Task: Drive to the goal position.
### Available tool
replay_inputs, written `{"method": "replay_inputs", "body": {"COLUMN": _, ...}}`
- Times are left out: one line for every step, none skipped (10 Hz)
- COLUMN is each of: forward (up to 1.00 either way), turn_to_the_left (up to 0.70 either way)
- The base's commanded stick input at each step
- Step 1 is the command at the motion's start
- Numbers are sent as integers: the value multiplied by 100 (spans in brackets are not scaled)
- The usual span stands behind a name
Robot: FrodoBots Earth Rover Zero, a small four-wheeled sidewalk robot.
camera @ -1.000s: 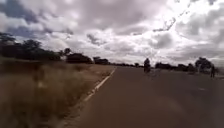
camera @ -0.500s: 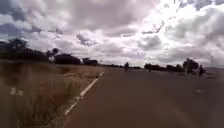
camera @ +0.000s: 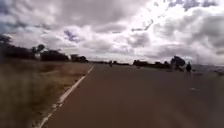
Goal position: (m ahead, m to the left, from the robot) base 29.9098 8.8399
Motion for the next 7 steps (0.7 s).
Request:
{"method": "replay_inputs", "body": {"forward": 85, "turn_to_the_left": 0}}
{"method": "replay_inputs", "body": {"forward": 85, "turn_to_the_left": 0}}
{"method": "replay_inputs", "body": {"forward": 85, "turn_to_the_left": 0}}
{"method": "replay_inputs", "body": {"forward": 85, "turn_to_the_left": 0}}
{"method": "replay_inputs", "body": {"forward": 85, "turn_to_the_left": 0}}
{"method": "replay_inputs", "body": {"forward": 85, "turn_to_the_left": 0}}
{"method": "replay_inputs", "body": {"forward": 85, "turn_to_the_left": 0}}
